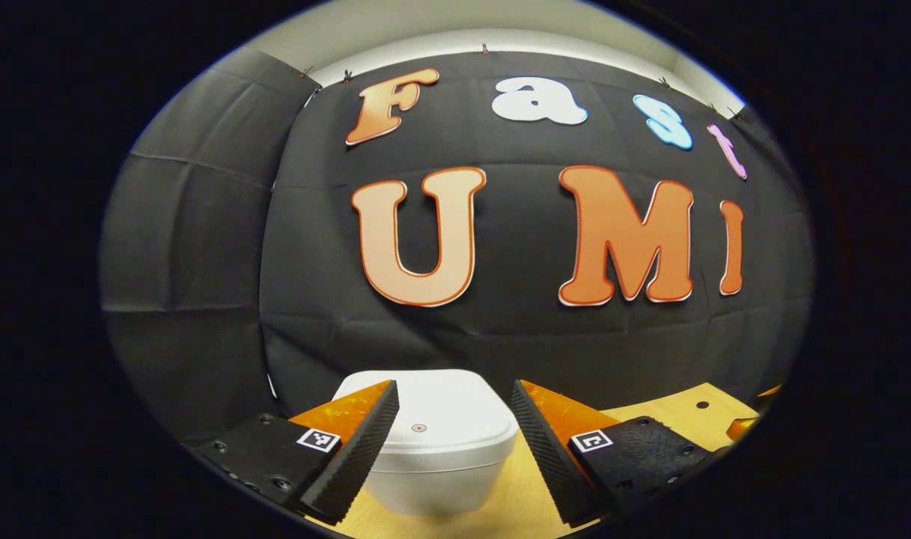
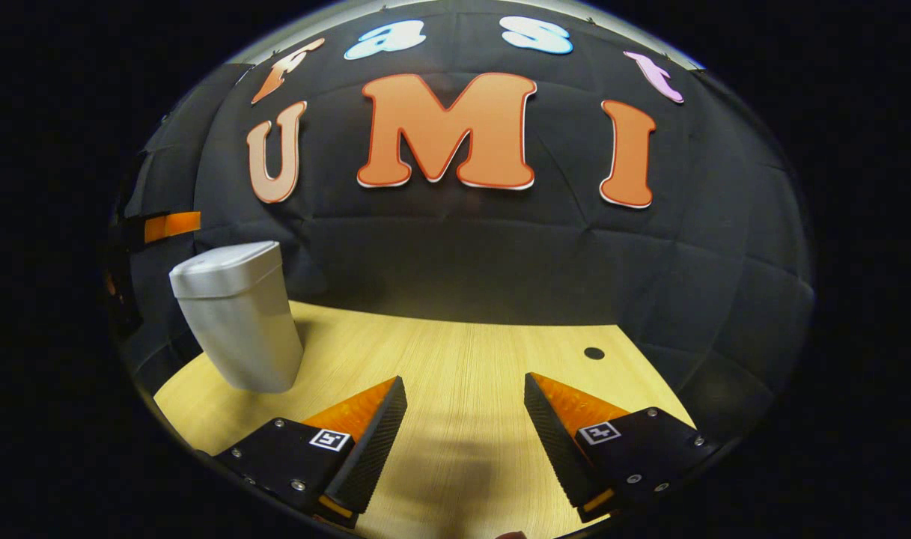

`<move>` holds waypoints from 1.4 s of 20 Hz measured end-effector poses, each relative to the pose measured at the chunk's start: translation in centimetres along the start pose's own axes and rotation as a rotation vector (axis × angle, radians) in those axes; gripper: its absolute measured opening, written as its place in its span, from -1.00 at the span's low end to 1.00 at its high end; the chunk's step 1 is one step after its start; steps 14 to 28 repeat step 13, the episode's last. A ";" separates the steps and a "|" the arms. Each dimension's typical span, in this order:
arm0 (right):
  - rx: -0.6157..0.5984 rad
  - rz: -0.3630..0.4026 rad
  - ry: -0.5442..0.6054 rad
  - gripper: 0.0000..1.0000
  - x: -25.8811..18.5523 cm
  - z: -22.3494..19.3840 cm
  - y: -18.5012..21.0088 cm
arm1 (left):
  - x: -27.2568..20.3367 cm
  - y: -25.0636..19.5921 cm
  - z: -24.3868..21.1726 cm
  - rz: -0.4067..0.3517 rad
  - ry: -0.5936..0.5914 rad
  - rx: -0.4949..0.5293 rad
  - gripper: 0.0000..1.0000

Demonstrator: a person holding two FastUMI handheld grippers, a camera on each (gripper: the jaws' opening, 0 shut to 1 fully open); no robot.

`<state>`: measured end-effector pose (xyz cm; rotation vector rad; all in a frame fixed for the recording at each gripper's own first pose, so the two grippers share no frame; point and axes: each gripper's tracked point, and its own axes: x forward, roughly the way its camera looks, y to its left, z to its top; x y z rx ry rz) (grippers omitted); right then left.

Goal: Press the lid of the desktop garbage bin to open it, pick up the crumpled paper on the desktop and throw it into the bin, then pick up the pop can on the desktop and drop it into the bin, and finally close the garbage bin lid.

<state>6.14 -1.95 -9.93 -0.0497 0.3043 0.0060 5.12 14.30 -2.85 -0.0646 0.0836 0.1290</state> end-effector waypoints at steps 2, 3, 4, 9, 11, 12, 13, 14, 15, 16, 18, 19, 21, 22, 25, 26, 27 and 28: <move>0.018 -0.010 -0.069 0.89 -0.8 2.6 -0.3 | -1.8 -2.7 0.0 -0.037 -0.014 -0.017 0.91; 0.025 -0.015 -0.102 0.89 -1.1 3.9 -0.3 | -2.5 -4.0 0.1 -0.059 -0.025 -0.025 0.92; 0.026 -0.019 -0.131 0.89 -1.4 5.0 -0.4 | -3.2 -5.1 0.3 -0.070 -0.027 -0.027 0.92; 0.057 -0.037 -0.231 0.89 -3.7 9.1 -0.8 | -6.0 -11.0 0.2 -0.176 -0.018 -0.026 0.92; 0.087 -0.027 -0.262 0.89 -4.6 9.7 -0.3 | -7.1 -12.5 1.0 -0.196 -0.043 -0.029 0.92; 0.083 -0.030 -0.271 0.88 -5.2 9.7 -0.3 | -7.6 -13.1 1.2 -0.202 -0.053 -0.019 0.91; 0.072 -0.029 -0.278 0.88 -5.6 9.7 -0.1 | -8.0 -13.5 1.3 -0.202 -0.062 -0.013 0.91; 0.072 -0.029 -0.278 0.88 -5.6 9.7 -0.1 | -8.0 -13.5 1.3 -0.202 -0.062 -0.013 0.91; 0.072 -0.029 -0.278 0.88 -5.6 9.7 -0.1 | -8.0 -13.5 1.3 -0.202 -0.062 -0.013 0.91; 0.072 -0.029 -0.278 0.88 -5.6 9.7 -0.1 | -8.0 -13.5 1.3 -0.202 -0.062 -0.013 0.91; 0.072 -0.029 -0.278 0.88 -5.6 9.7 -0.1 | -8.0 -13.5 1.3 -0.202 -0.062 -0.013 0.91; 0.072 -0.029 -0.278 0.88 -5.6 9.7 -0.1 | -8.0 -13.5 1.3 -0.202 -0.062 -0.013 0.91; 0.072 -0.029 -0.278 0.88 -5.6 9.7 -0.1 | -8.0 -13.5 1.3 -0.202 -0.062 -0.013 0.91; 0.072 -0.029 -0.278 0.88 -5.6 9.7 -0.1 | -8.0 -13.5 1.3 -0.202 -0.062 -0.013 0.91; 0.072 -0.029 -0.278 0.88 -5.6 9.7 -0.1 | -8.0 -13.5 1.3 -0.202 -0.062 -0.013 0.91; 0.072 -0.029 -0.278 0.88 -5.6 9.7 -0.1 | -8.0 -13.5 1.3 -0.202 -0.062 -0.013 0.91; 0.072 -0.029 -0.278 0.88 -5.6 9.7 -0.1 | -8.0 -13.5 1.3 -0.202 -0.062 -0.013 0.91; 0.072 -0.029 -0.278 0.88 -5.6 9.7 -0.1 | -8.0 -13.5 1.3 -0.202 -0.062 -0.013 0.91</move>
